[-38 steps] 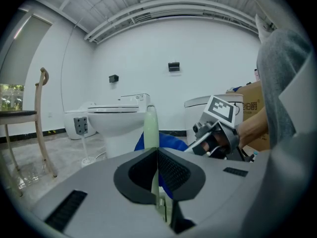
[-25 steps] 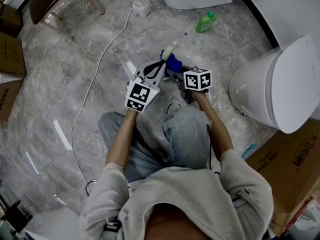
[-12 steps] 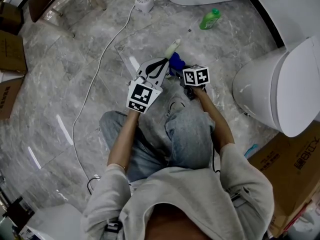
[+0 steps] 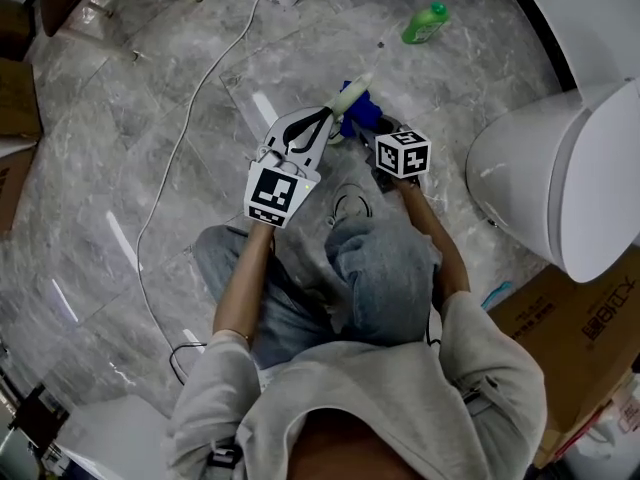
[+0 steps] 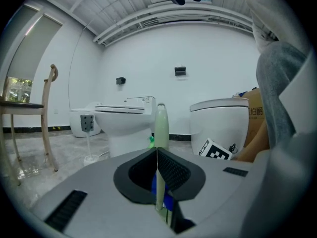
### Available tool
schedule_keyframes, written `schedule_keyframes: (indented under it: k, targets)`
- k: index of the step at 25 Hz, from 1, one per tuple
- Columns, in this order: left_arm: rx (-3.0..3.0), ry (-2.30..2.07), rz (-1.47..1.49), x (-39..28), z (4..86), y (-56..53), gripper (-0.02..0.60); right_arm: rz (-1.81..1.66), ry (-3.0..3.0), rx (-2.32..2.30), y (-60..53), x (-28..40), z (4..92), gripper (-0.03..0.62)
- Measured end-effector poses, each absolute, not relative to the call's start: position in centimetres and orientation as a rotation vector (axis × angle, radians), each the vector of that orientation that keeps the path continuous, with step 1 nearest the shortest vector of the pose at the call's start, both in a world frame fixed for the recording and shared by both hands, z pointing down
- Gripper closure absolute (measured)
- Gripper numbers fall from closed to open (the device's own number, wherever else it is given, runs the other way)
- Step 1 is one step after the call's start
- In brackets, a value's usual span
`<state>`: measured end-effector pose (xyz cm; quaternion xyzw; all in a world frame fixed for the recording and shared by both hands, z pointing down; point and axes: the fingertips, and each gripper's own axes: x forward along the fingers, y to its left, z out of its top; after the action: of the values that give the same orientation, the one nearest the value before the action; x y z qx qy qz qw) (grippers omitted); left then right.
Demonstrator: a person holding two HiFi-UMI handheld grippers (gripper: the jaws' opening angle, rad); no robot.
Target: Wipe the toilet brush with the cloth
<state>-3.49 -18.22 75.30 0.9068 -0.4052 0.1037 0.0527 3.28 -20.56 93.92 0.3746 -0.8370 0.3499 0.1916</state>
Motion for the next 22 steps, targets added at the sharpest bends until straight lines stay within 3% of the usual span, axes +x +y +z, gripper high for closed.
schedule_keyframes:
  k: [11,22]
  targets:
    - [2.452,-1.415,0.321,-9.3,72.9,-19.9,0.561,1.004,-2.248,1.248,-20.8,8.6,86.0,0.484]
    - [2.228,-1.493,0.367,-13.3,59.3,-18.2,0.563,0.959,-2.208,1.241,-18.8,10.4,67.5,0.484]
